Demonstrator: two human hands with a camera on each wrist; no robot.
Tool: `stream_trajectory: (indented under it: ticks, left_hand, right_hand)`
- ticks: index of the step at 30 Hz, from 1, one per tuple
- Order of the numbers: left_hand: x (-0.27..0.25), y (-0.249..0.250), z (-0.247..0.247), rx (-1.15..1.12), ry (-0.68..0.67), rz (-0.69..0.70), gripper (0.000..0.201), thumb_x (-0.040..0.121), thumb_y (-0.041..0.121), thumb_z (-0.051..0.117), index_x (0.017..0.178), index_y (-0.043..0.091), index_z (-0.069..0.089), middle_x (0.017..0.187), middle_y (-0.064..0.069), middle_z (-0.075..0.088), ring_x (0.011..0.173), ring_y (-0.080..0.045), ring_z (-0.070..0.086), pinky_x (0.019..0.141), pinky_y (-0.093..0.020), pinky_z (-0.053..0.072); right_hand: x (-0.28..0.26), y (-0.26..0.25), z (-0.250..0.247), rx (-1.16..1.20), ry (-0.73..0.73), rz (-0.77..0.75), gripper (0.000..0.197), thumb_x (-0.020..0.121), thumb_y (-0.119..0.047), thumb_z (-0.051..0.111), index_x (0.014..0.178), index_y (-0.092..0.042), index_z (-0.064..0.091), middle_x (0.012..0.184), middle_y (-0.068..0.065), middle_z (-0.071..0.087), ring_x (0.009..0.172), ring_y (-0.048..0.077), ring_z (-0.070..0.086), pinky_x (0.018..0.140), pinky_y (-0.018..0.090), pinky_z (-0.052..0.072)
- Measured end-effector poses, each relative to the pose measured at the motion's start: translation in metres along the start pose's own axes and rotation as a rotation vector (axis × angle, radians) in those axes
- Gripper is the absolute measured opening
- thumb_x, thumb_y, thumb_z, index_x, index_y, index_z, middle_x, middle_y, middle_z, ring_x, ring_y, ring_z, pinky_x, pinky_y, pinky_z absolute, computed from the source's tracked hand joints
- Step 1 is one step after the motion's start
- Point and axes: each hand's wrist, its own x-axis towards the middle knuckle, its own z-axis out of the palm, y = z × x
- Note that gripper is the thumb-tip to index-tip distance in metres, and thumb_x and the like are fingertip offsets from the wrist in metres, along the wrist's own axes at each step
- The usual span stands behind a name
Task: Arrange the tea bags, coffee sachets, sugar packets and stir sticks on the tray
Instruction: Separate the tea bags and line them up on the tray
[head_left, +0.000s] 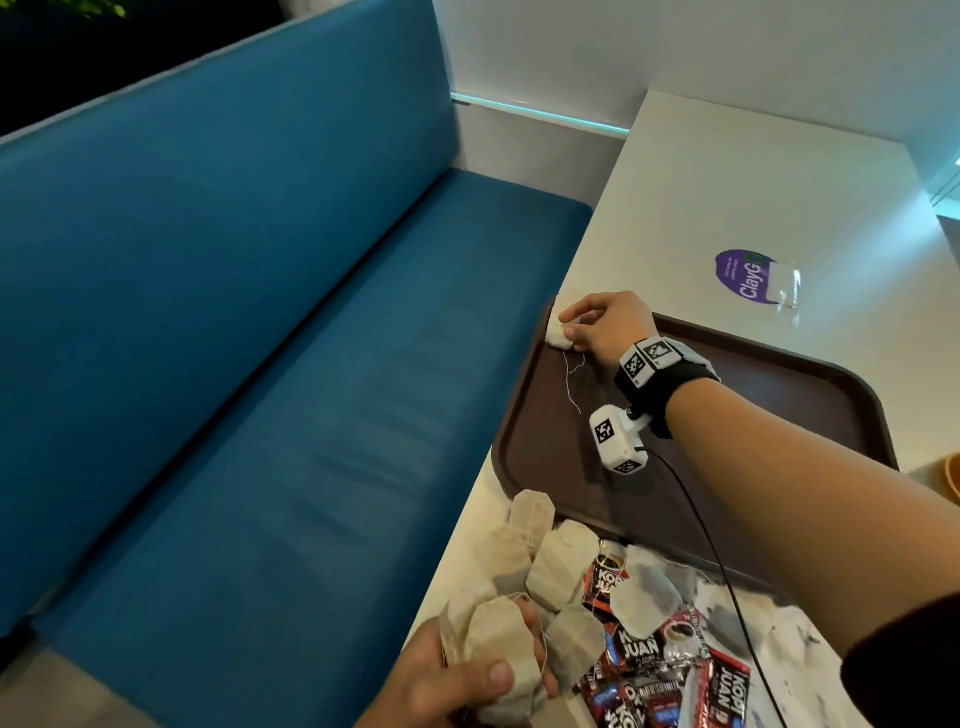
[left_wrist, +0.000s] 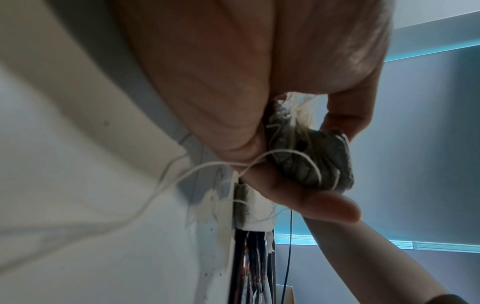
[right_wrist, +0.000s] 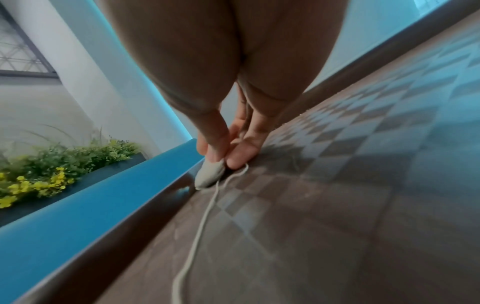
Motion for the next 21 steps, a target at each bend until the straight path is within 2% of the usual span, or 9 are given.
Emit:
stream_trajectory:
  ticks: [3, 5, 8, 10, 13, 14, 17, 21]
  left_hand:
    - [0.002, -0.001, 0.0, 0.005, -0.002, -0.02, 0.048, 0.092, 0.006, 0.066, 0.134, -0.009, 0.048, 0.112, -0.028, 0.06, 0.107, -0.042, 0.063, 0.1, -0.046, 0.046]
    - [0.003, 0.0, -0.001, -0.004, -0.012, -0.025, 0.046, 0.092, 0.008, 0.068, 0.13, -0.009, 0.05, 0.112, -0.026, 0.061, 0.107, -0.042, 0.063, 0.099, -0.047, 0.046]
    - [0.003, -0.002, -0.001, -0.003, -0.003, -0.018, 0.048, 0.091, 0.007, 0.068, 0.13, -0.011, 0.048, 0.112, -0.027, 0.061, 0.108, -0.043, 0.062, 0.099, -0.046, 0.046]
    - [0.001, -0.002, 0.001, -0.035, -0.007, -0.019, 0.051, 0.089, 0.007, 0.069, 0.131, -0.012, 0.047, 0.112, -0.029, 0.061, 0.107, -0.042, 0.061, 0.094, -0.044, 0.048]
    - [-0.004, -0.003, 0.009, -0.074, 0.009, -0.031, 0.047, 0.086, 0.007, 0.072, 0.128, -0.004, 0.054, 0.108, -0.031, 0.063, 0.097, -0.04, 0.062, 0.081, -0.042, 0.054]
    - [-0.005, -0.003, 0.012, -0.074, 0.025, -0.025, 0.045, 0.084, 0.007, 0.073, 0.125, -0.002, 0.057, 0.106, -0.032, 0.063, 0.089, -0.038, 0.063, 0.076, -0.041, 0.056]
    - [-0.007, -0.004, 0.021, -0.068, 0.069, 0.008, 0.041, 0.079, 0.008, 0.074, 0.118, 0.002, 0.064, 0.098, -0.032, 0.062, 0.072, -0.033, 0.062, 0.065, -0.037, 0.056]
    - [-0.012, -0.004, 0.029, -0.016, 0.108, 0.029, 0.041, 0.076, 0.012, 0.077, 0.115, 0.009, 0.069, 0.093, -0.025, 0.062, 0.073, -0.026, 0.057, 0.059, -0.034, 0.053]
  right_hand:
    - [0.002, -0.004, 0.002, -0.109, 0.005, -0.004, 0.01, 0.085, -0.013, 0.081, 0.089, -0.021, 0.079, 0.084, 0.001, 0.072, 0.071, 0.016, 0.065, 0.071, 0.029, 0.054]
    - [0.003, -0.004, 0.003, -0.138, 0.016, -0.005, 0.01, 0.085, -0.014, 0.078, 0.088, -0.023, 0.079, 0.077, -0.001, 0.066, 0.069, 0.014, 0.06, 0.069, 0.025, 0.046]
    - [0.001, -0.003, 0.003, -0.157, 0.019, -0.009, 0.009, 0.085, -0.017, 0.077, 0.089, -0.024, 0.08, 0.079, -0.001, 0.065, 0.073, 0.015, 0.061, 0.072, 0.028, 0.049]
    - [-0.002, -0.004, 0.002, -0.198, 0.004, -0.022, 0.011, 0.086, -0.018, 0.078, 0.095, -0.024, 0.079, 0.082, -0.002, 0.064, 0.077, 0.016, 0.061, 0.077, 0.029, 0.051]
    - [-0.014, -0.01, -0.005, -0.123, 0.06, -0.068, 0.015, 0.087, -0.019, 0.073, 0.099, -0.028, 0.076, 0.069, -0.006, 0.058, 0.064, 0.008, 0.056, 0.067, 0.022, 0.043]
    - [-0.023, -0.013, -0.009, -0.084, 0.081, -0.082, 0.016, 0.088, -0.019, 0.072, 0.101, -0.028, 0.076, 0.068, -0.007, 0.057, 0.062, 0.006, 0.055, 0.065, 0.02, 0.041]
    - [-0.062, -0.021, -0.021, 0.042, 0.067, -0.11, 0.015, 0.088, -0.019, 0.074, 0.102, -0.023, 0.075, 0.07, -0.005, 0.061, 0.061, 0.004, 0.057, 0.07, 0.022, 0.045]
    - [-0.139, -0.027, -0.034, 0.135, -0.031, -0.156, 0.009, 0.087, -0.02, 0.078, 0.095, -0.024, 0.078, 0.079, 0.003, 0.069, 0.064, 0.001, 0.056, 0.067, 0.016, 0.047]
